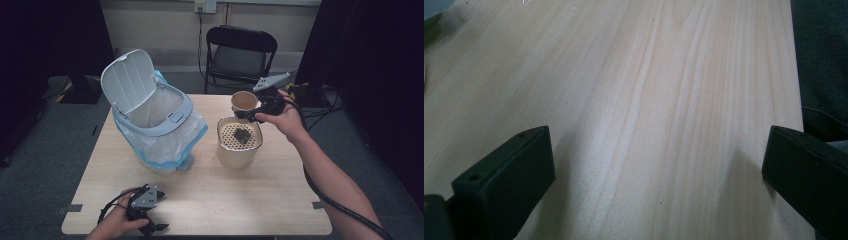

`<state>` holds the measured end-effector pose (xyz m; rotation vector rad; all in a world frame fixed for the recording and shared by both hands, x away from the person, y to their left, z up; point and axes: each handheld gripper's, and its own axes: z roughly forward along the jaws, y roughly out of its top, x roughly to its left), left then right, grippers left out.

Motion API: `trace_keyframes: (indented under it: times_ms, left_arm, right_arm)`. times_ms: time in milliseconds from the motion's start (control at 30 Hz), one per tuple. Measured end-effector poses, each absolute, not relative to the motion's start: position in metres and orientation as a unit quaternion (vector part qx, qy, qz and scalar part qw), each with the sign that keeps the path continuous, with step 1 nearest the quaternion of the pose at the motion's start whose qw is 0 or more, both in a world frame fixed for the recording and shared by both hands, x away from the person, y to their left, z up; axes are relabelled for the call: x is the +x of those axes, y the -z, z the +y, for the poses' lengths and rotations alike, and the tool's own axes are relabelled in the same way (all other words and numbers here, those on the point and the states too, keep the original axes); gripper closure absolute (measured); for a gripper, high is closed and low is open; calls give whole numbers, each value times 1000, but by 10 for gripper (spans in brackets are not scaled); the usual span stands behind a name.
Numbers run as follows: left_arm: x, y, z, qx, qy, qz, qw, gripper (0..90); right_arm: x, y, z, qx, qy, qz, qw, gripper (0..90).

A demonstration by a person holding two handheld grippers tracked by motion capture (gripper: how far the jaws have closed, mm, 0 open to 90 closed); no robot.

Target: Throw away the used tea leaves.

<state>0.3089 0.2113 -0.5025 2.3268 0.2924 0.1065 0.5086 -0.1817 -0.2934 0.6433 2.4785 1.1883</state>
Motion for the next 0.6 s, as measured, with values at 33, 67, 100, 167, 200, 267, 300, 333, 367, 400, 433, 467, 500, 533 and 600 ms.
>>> trace_keyframes:
  times_ms: [33,67,100,167,200,267,300,333,367,400,433,467,500,533,600]
  left_arm:
    - [309,503,211,914,-41,116,388,0]
    - [309,502,211,914,-41,116,387,0]
    - [309,503,211,914,-41,116,388,0]
    - [309,503,211,914,-41,116,387,0]
    - [309,502,211,914,-41,116,386,0]
    - [309,503,211,914,-41,116,388,0]
    - [309,502,211,914,-41,116,386,0]
    - [309,502,211,914,-41,116,386,0]
    - [309,502,211,915,-41,115,384,0]
    - [309,502,211,914,-41,116,386,0]
    - [309,503,211,913,-42,116,388,0]
    - [309,502,211,914,-42,115,387,0]
    - [309,503,211,914,-41,116,388,0]
    - [309,503,211,914,-41,116,388,0]
    - [309,503,211,914,-41,116,387,0]
  right_arm:
    - [508,292,-181,225,-414,868,158,293]
    - [508,290,-180,225,-415,868,157,293]
    - [509,288,-179,223,-416,867,157,293]
    - [508,284,-178,224,-421,865,156,293]
    - [508,282,-177,223,-422,865,155,292]
    - [508,279,-175,224,-422,865,154,293]
    - [508,277,-174,224,-422,865,153,293]
    - [508,275,-173,223,-422,865,151,293]
    - [508,274,-172,221,-422,866,153,293]
    - [509,272,-171,221,-422,866,151,293]
    - [509,271,-170,223,-422,866,148,293]
    - [509,270,-170,223,-423,866,147,292]
    - [510,268,-169,222,-421,867,146,292]
    - [510,267,-168,222,-421,867,146,292]
    - [511,265,-166,224,-420,867,145,292]
